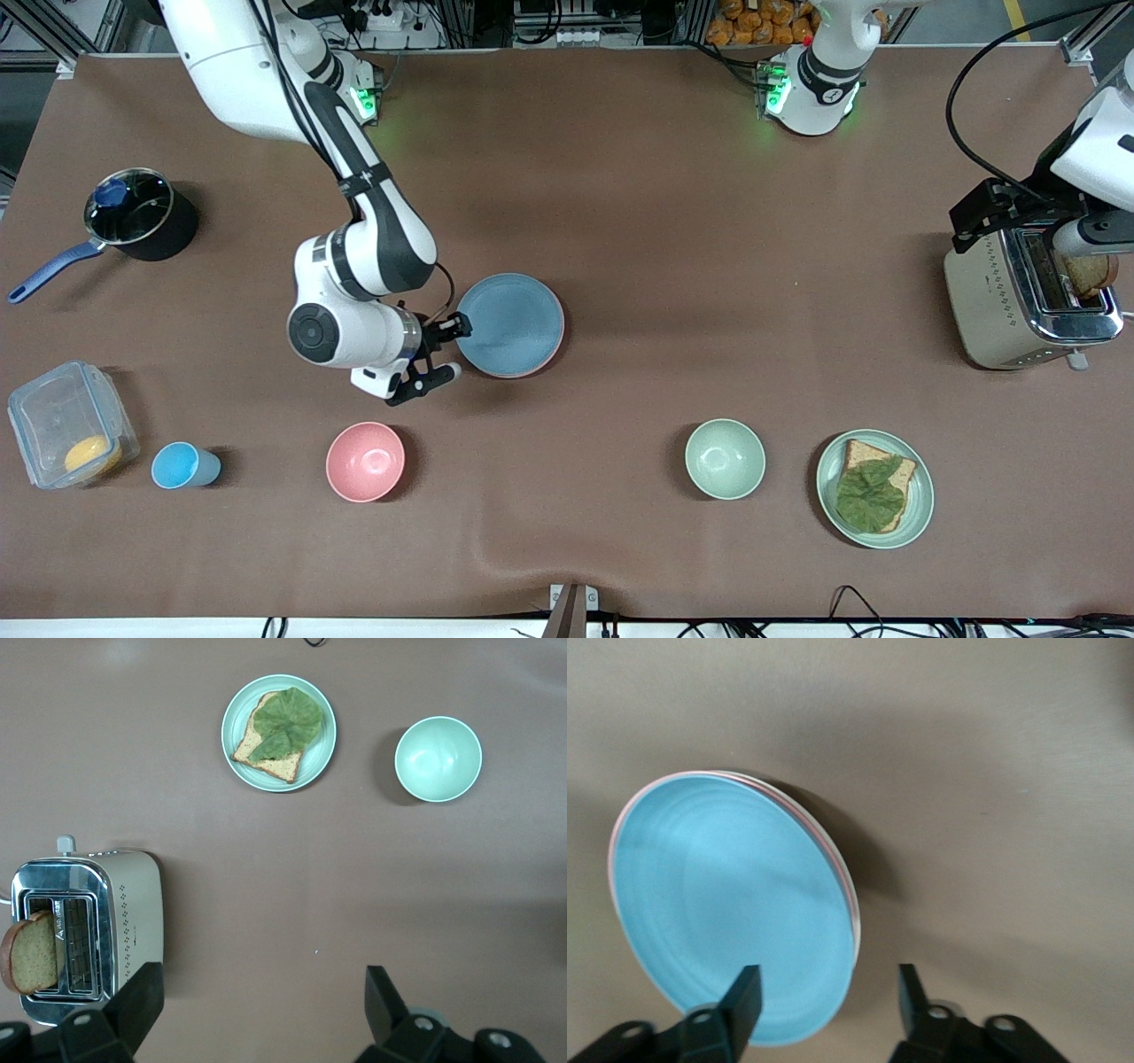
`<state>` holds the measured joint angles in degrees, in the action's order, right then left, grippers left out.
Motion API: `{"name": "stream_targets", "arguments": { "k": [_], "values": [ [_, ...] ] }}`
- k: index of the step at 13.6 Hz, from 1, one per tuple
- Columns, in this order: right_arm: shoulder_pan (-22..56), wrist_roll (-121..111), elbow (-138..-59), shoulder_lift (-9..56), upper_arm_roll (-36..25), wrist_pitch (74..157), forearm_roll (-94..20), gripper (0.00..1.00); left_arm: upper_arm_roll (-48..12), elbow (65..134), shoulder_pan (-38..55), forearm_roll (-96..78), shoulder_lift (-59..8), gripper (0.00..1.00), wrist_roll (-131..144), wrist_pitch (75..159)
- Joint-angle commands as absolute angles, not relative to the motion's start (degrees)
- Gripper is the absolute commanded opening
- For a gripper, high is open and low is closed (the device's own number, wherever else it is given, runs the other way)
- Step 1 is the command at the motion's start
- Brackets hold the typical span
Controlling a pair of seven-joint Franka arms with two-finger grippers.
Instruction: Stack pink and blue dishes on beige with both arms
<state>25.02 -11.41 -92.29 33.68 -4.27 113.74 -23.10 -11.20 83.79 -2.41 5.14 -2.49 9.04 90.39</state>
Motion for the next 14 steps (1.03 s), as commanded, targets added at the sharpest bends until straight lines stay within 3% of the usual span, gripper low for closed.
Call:
{"name": "stream_targets", "arguments": {
  "k": [1, 5, 9, 12, 14],
  "values": [
    [24.79, -11.34, -89.22, 29.19, -7.28, 106.2, -19.7, 1.0, -11.07, 84.11, -2.37, 4.31, -1.93, 1.0, 8.09, 90.09],
    [24.79, -11.51, -88.16, 21.99, -12.47, 99.51, -14.6, 1.0, -11.07, 84.2, -2.55, 4.57, -1.93, 1.0, 8.0, 89.91],
    [23.83, -11.34, -81.3, 16.9, -16.79, 87.12, -9.68, 1.0, -11.07, 84.2, -2.37, 5.1, -1.85, 1.0, 8.26, 89.91],
    [17.69, -11.69, -82.7, 11.18, -12.68, 81.84, -4.33, 1.0, -11.07, 84.2, -2.37, 5.01, -1.85, 1.0, 8.26, 89.91],
    [10.67, -11.6, -82.71, 7.66, -5.66, 80.69, -0.64, 1.0, -11.16, 84.11, -2.37, 4.92, -1.76, 1.0, 8.26, 89.22]
  ]
}}
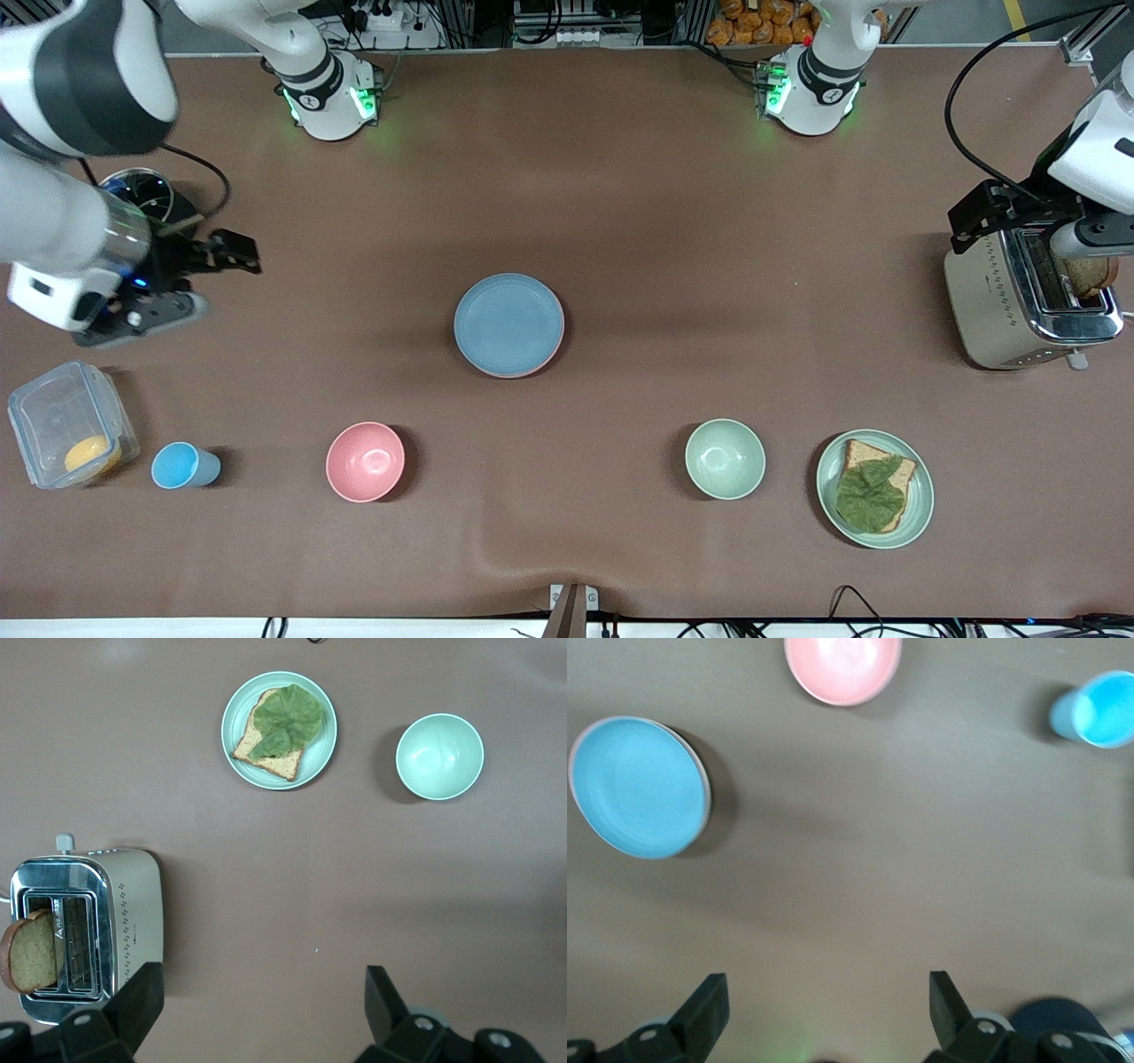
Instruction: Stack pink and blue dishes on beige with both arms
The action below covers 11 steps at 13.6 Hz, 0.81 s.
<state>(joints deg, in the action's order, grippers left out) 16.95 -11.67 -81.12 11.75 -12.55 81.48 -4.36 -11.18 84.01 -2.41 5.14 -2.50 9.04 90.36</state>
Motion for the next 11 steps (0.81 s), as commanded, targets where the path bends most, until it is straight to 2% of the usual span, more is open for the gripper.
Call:
{"name": "stream_targets", "arguments": {
  "k": [1, 4, 7, 9, 11],
  "values": [
    [7.76, -11.69, -82.79, 6.08, -3.71, 80.77, 0.95, 1.0, -11.16, 84.11, -2.37, 4.31, -1.76, 1.0, 8.26, 88.69],
    [3.0, -11.51, -83.31, 3.35, -2.2, 81.65, 1.84, 1.0, -11.25, 84.29, -2.37, 3.96, -1.76, 1.0, 8.35, 87.54],
    [0.09, -10.99, -90.06, -0.61, -2.11, 87.16, 1.06, 1.0, -11.25, 84.37, -2.37, 2.11, -1.76, 1.0, 8.7, 86.14],
    [-0.53, -11.07, -90.53, -0.27, -2.11, 90.6, 0.97, 1.0, -11.34, 84.37, -2.37, 1.93, -1.76, 1.0, 8.53, 85.43],
    [-0.35, -11.07, -90.35, 0.09, -2.2, 90.09, 0.97, 1.0, -11.34, 84.29, -2.29, 2.02, -1.85, 1.0, 8.0, 85.52]
  ]
}}
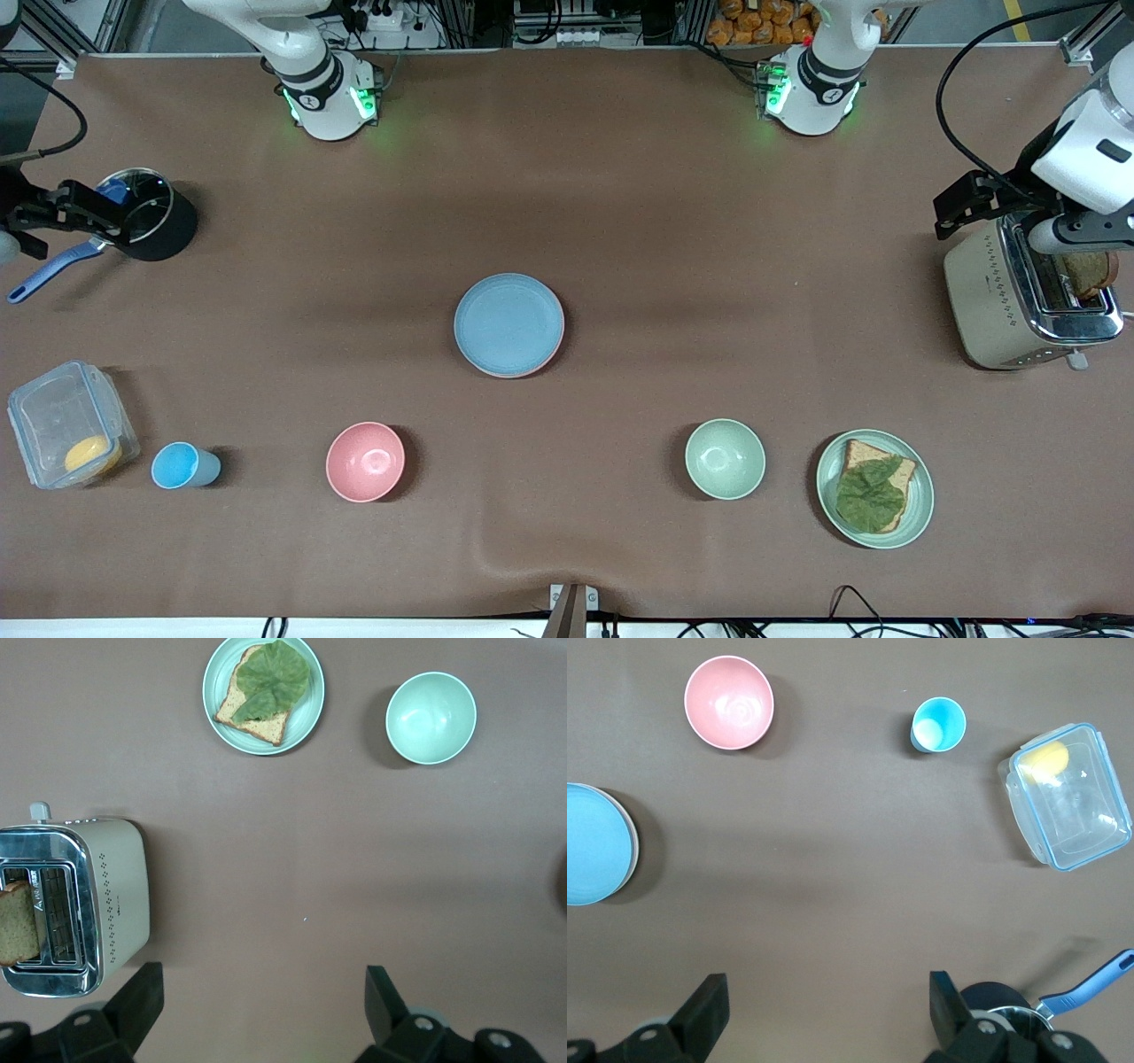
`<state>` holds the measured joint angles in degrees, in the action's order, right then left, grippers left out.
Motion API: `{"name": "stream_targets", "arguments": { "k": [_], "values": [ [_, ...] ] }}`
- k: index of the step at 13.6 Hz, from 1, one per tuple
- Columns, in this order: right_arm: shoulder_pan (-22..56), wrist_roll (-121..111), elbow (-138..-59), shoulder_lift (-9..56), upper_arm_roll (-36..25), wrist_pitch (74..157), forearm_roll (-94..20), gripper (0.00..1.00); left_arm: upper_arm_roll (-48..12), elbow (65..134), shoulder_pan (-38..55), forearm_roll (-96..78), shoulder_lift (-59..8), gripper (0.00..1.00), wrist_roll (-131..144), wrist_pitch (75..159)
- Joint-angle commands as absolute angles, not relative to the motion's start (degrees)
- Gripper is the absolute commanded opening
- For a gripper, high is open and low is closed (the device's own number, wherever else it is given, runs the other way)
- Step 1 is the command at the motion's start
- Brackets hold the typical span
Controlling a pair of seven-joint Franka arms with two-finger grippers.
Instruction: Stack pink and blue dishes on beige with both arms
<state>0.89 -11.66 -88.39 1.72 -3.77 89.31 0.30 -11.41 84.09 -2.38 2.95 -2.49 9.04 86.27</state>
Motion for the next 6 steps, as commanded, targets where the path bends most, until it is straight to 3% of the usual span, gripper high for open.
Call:
{"name": "stream_targets", "arguments": {
  "k": [1, 6],
  "values": [
    [0.08, -11.07, -90.18, 0.09, -2.2, 90.44, 1.31, 1.0, -11.34, 84.2, -2.2, 2.02, -1.85, 1.0, 8.0, 85.43],
    [0.79, -11.07, -90.09, -0.09, -2.11, 90.0, 1.76, 1.0, -12.13, 84.02, -2.11, 2.2, -1.85, 1.0, 8.26, 85.52]
  ]
}}
